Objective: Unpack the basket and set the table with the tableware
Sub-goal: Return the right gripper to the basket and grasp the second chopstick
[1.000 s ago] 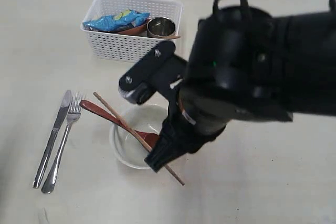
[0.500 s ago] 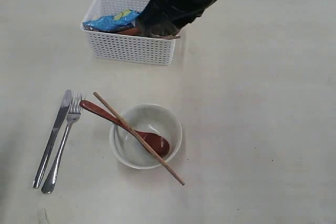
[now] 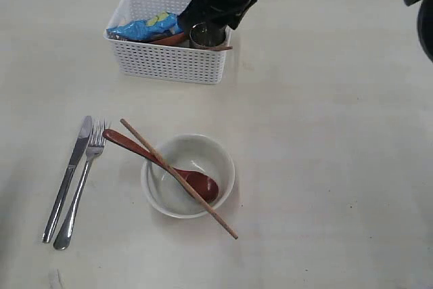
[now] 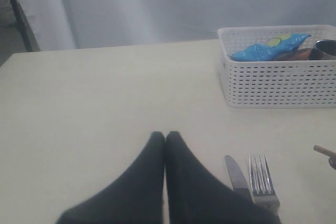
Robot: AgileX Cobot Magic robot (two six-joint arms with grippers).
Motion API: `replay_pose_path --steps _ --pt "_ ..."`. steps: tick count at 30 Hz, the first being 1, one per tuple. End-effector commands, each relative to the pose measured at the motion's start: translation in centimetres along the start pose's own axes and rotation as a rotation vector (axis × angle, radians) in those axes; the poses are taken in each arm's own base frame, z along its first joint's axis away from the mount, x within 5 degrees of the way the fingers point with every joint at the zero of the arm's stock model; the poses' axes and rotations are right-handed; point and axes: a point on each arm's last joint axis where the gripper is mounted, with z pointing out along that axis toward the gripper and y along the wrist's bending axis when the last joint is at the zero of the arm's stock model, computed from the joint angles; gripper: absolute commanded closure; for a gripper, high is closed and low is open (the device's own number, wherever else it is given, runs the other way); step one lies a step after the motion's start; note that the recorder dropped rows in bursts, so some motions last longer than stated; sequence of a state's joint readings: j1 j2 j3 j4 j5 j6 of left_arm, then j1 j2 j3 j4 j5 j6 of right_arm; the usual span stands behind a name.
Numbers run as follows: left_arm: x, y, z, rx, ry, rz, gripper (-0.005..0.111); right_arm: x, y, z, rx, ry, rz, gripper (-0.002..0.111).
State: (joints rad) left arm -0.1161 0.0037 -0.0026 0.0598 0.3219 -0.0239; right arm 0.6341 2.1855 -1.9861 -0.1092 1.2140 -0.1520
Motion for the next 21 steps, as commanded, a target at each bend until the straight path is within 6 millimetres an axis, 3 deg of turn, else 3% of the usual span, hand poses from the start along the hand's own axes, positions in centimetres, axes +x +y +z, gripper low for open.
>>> replay_pose_path --steps 1,9,14,21 --pt "0.1 0.0 0.0 0.000 -0.003 -0.004 0.107 0.0 -0.4 0.9 -0.015 0.020 -0.002 0.071" --pt "0.1 0.0 0.0 0.000 -0.003 -0.004 0.107 0.1 -0.3 2.8 -0.026 0.057 -0.007 0.071" --pt "0.1 0.0 0.0 0.000 -0.003 -0.004 0.107 0.1 -0.4 2.9 -0.011 0.061 -0.018 0.073" --pt "0.1 0.0 0.0 0.000 -0.003 -0.004 0.107 0.1 -0.5 2.9 -0.009 0.062 -0.051 0.103"
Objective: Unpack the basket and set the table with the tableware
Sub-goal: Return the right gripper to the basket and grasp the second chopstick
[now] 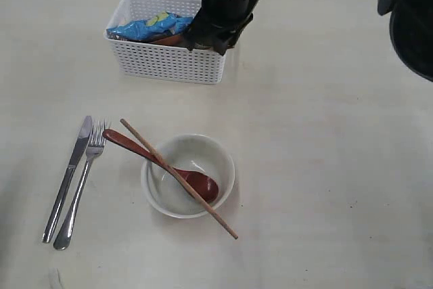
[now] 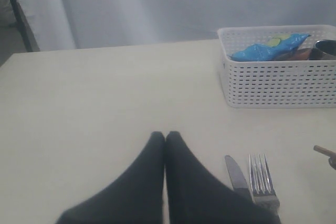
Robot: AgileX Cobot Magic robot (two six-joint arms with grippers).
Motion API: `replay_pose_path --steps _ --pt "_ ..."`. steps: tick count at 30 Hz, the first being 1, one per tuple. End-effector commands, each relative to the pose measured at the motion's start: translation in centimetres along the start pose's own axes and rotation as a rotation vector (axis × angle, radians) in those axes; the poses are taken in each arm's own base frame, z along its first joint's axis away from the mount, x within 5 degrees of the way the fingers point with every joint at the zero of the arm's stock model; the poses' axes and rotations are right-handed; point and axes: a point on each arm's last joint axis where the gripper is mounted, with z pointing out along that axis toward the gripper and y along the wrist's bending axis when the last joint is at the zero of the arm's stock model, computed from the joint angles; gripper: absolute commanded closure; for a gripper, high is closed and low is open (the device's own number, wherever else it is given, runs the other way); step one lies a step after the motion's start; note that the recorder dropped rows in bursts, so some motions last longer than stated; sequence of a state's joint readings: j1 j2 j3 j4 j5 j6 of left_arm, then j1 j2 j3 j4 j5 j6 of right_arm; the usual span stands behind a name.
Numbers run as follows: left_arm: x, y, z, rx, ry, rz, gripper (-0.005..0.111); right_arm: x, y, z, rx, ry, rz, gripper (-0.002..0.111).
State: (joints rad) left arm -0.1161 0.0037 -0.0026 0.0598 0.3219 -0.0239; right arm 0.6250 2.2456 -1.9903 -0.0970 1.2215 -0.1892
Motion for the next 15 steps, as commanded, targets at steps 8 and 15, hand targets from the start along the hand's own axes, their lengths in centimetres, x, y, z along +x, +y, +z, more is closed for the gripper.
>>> replay_pose_path --steps 8,15 --pt "0.1 0.0 0.0 0.000 -0.003 -0.004 0.107 0.0 -0.6 -0.9 0.021 -0.019 -0.064 0.109" --pt "0.1 0.0 0.0 0.000 -0.003 -0.004 0.107 0.2 -0.7 -3.5 0.032 -0.070 -0.062 0.109"
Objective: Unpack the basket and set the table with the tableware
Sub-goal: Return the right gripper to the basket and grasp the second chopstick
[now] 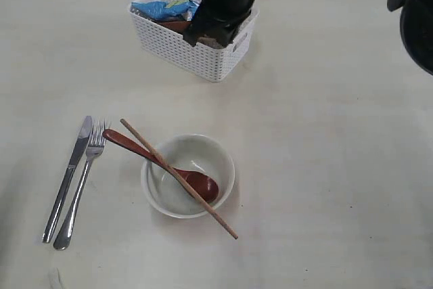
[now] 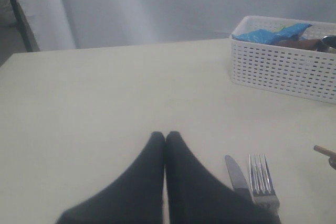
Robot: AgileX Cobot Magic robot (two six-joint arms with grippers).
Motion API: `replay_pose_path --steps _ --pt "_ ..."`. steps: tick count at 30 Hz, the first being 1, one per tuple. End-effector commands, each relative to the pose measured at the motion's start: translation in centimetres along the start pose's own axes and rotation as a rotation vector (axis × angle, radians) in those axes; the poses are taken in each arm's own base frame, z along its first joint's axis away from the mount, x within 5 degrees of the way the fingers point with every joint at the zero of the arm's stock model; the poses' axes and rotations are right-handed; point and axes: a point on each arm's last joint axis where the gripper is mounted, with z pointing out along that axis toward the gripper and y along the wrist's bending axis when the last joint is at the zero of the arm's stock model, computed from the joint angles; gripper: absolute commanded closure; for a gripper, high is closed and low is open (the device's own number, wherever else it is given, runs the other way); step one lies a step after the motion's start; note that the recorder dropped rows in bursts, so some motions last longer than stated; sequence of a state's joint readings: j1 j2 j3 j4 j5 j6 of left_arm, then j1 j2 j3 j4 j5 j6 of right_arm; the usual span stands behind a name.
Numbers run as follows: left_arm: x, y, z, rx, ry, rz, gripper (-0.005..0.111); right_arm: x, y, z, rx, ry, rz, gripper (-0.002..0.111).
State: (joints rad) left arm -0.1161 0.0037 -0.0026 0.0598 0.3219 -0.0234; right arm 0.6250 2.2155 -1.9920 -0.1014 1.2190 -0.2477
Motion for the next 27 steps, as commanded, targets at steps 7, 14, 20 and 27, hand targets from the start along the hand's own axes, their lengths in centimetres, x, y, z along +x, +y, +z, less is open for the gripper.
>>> replay_pose_path --steps 7,14,20,27 --pt "0.1 0.0 0.0 0.000 -0.003 -0.005 0.107 0.3 -0.7 -4.3 0.036 -0.082 -0.001 0.109" --pt "0.1 0.0 0.0 0.000 -0.003 -0.005 0.107 0.8 -0.9 -7.7 0.056 -0.152 0.014 0.109" --pt "0.1 0.0 0.0 0.000 -0.003 -0.005 0.107 1.5 -1.0 -11.1 0.077 -0.219 0.021 0.109" --pt "0.1 0.0 0.0 0.000 -0.003 -0.005 0.107 2.5 -1.0 -14.6 0.096 -0.292 0.033 0.109"
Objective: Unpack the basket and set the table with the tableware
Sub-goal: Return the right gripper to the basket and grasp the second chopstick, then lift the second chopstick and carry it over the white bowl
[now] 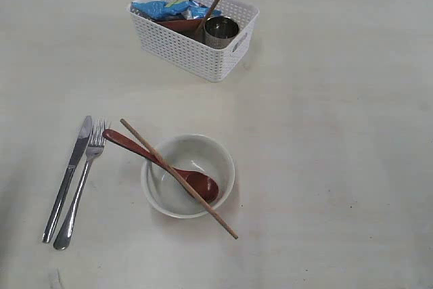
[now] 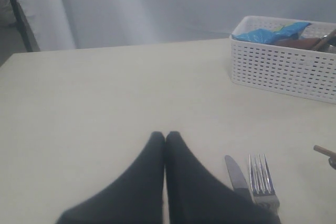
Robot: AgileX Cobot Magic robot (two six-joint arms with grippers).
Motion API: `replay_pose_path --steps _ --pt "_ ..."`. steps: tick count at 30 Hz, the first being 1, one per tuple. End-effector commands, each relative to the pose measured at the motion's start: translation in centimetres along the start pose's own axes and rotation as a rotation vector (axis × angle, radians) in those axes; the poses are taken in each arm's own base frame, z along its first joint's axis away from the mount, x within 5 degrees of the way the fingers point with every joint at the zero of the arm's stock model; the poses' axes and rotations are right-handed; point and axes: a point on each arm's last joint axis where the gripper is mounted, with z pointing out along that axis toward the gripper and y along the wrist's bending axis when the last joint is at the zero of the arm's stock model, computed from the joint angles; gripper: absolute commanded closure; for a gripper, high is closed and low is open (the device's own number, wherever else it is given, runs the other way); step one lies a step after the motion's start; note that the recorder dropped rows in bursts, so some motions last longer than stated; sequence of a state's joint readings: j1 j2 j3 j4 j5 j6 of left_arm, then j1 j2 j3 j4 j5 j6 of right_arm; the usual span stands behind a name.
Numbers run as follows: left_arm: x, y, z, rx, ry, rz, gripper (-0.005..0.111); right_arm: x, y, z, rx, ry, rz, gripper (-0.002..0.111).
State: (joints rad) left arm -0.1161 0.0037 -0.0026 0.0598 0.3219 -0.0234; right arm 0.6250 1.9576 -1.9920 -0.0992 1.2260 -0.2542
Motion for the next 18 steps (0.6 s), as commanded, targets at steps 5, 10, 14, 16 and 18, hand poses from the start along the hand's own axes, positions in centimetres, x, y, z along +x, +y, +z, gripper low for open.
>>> replay_pose_path --steps 5,10,14,16,18 --pt "0.1 0.0 0.0 -0.001 -0.003 -0.003 0.107 0.3 -0.7 -4.7 0.041 -0.097 0.018 0.109" --pt "0.1 0.0 0.0 -0.001 -0.003 -0.003 0.107 0.6 -0.8 -6.7 0.054 -0.138 0.022 0.109" --pt "0.1 0.0 0.0 -0.001 -0.003 -0.003 0.107 0.8 -0.8 -7.8 0.060 -0.159 0.024 0.109" --pt "0.1 0.0 0.0 -0.001 -0.003 -0.003 0.107 0.9 -0.8 -8.2 0.056 -0.170 0.027 0.109" --pt "0.1 0.0 0.0 -0.001 -0.003 -0.003 0.107 0.9 -0.6 -8.7 0.034 -0.185 0.035 0.109"
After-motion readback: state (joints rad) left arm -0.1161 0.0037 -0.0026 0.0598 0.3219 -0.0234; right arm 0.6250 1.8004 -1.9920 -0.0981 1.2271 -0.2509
